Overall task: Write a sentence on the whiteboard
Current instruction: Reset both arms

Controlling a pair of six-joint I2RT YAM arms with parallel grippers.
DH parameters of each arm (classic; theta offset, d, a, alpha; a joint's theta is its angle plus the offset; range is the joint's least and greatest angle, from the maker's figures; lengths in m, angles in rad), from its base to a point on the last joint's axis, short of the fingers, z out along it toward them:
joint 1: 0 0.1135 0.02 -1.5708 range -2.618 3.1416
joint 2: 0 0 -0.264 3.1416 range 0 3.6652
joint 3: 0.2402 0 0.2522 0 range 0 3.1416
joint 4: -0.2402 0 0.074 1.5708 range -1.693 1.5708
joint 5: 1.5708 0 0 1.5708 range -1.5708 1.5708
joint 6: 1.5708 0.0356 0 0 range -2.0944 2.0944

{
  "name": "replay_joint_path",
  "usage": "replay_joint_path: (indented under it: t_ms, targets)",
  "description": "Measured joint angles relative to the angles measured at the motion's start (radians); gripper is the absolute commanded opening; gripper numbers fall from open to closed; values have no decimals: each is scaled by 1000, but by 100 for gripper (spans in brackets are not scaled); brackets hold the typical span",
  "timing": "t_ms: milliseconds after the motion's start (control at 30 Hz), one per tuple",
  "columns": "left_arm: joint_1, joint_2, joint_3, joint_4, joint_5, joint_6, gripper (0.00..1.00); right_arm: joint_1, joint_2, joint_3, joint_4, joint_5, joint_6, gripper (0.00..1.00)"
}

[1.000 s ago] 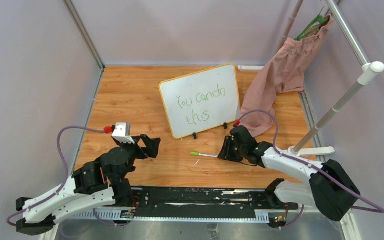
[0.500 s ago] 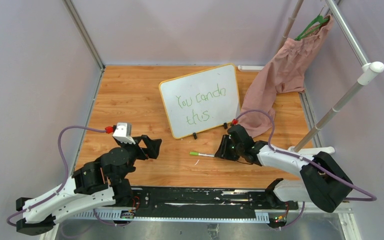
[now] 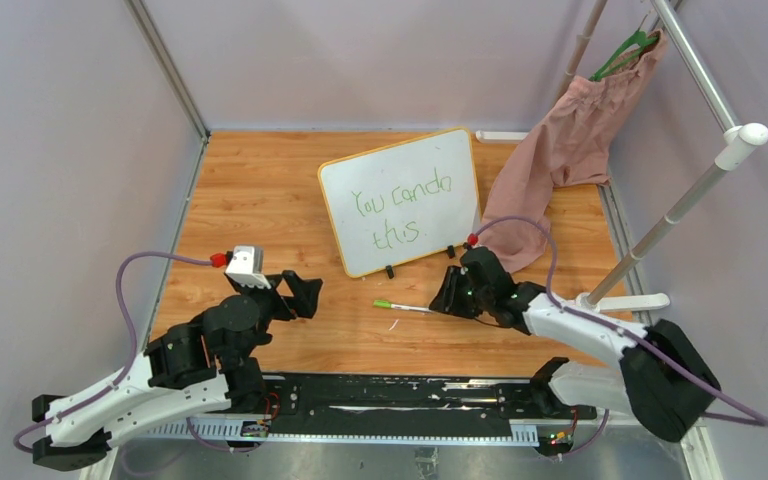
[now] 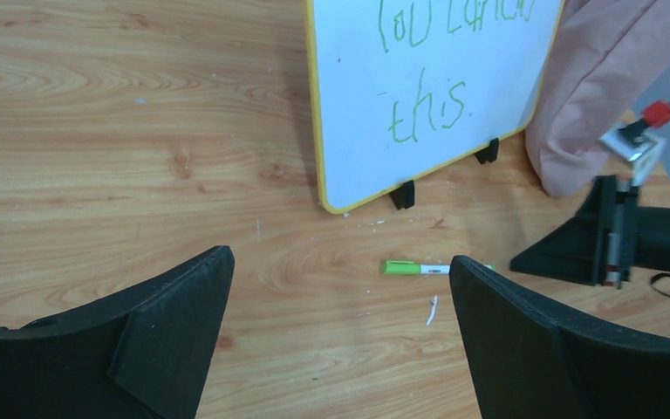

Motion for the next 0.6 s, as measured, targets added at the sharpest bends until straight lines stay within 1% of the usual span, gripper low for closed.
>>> replay_joint_path:
  t_ms: [133,200,233,300,467,600]
  targets:
    - [0,37,19,-59,-24,-16,100,0,-167,39,-113,59,-68,45]
    - [0,99,57,-104,-43,-38,97,1,-239,89,-169,104,-122,47]
    - [0,132,77,-121,-51,-55,99,3,-266,116,-194,126,-150,48]
    - [0,198,120,-158,-71,-100,100,6,-305,171,-242,169,-206,48]
    - [0,372,259,-207,-72,-165,100,11,-325,352,-354,274,-344,51]
    - [0,457,360,-214,-57,-191,100,13,-324,480,-396,376,-426,55]
